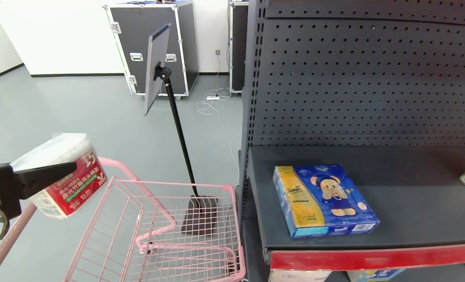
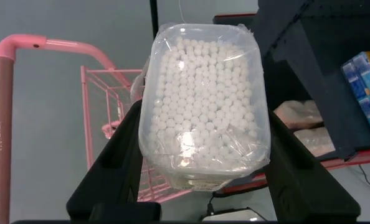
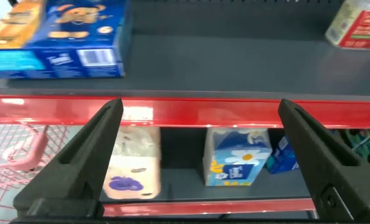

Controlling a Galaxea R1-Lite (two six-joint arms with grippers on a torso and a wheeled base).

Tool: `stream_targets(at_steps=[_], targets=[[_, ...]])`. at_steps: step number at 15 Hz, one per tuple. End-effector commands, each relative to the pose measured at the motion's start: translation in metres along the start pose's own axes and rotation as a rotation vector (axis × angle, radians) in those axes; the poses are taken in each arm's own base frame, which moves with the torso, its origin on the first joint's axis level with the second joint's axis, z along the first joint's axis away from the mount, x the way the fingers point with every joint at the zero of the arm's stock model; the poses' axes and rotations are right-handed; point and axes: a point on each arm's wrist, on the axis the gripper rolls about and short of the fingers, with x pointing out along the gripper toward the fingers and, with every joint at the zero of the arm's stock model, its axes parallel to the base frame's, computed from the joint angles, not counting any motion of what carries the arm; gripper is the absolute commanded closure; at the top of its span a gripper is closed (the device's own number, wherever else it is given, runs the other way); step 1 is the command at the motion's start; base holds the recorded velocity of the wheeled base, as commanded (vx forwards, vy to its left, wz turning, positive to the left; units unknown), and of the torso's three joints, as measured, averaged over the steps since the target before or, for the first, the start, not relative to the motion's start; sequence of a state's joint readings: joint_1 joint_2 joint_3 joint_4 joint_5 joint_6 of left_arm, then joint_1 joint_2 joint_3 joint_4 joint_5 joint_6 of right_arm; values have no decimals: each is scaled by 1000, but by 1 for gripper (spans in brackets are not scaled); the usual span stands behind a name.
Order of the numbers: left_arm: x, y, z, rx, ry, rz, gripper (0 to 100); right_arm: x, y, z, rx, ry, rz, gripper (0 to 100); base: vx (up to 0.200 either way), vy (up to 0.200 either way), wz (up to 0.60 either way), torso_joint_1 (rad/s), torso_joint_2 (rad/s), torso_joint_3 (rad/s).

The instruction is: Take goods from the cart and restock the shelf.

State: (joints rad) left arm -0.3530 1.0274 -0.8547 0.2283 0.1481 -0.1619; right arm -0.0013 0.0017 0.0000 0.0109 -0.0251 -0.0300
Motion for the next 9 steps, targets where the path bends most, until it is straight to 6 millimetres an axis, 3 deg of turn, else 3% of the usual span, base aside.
stream_targets(at_steps=[1,9], targets=[[1,0,0,0,4,1,100,0,0,0,-1,0,0,0,0,-200,0,2,7,2],[4,-1,2,6,-7,-2,100,0,0,0,-1,0,0,0,0,-200,0,1,-1,2]])
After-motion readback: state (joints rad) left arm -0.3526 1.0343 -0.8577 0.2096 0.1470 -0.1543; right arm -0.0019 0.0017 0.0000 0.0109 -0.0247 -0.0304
